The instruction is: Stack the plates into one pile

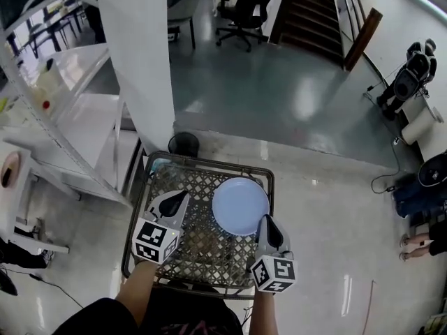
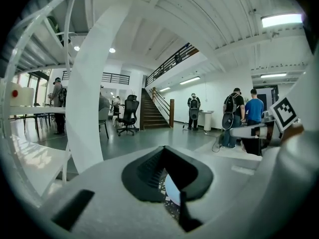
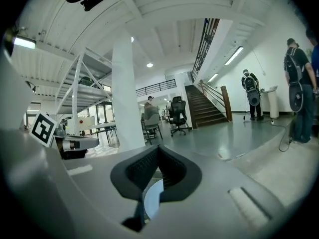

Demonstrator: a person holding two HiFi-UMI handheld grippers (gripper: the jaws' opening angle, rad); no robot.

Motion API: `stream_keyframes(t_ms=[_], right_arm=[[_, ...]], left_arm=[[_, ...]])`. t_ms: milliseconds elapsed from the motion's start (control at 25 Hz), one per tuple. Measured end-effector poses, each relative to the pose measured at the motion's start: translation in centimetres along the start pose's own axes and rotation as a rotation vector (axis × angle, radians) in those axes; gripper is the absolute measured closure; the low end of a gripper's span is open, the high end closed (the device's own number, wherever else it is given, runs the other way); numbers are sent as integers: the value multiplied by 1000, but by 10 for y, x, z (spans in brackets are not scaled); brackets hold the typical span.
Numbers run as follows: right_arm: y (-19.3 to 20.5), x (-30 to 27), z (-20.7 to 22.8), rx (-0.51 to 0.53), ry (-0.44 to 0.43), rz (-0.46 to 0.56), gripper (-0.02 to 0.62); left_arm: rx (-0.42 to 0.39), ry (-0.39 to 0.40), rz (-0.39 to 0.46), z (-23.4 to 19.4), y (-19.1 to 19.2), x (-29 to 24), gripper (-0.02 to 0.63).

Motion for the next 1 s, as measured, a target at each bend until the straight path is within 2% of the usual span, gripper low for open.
stream_keyframes(t_ms=[400,800,1000], right_arm=[[-20,17,-13,75,-8,26,586],[-44,27,-20,120,8,86,587],[-45,27,-22,128,18,89,588]], left_arm=[[-12,-21,63,-5,-22,26,606],[-53,11,146,-1,-52,34,606],[-54,5,146,-2,-52,35,606]])
Point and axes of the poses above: the fingertips, and each gripper's own axes: x backward along the fingers, z to its right, y out of its underside, the point moved 7 cm from there along x, backward along the fingers, and after that the axes turned 7 degrees about -y, right-handed, at the moved point
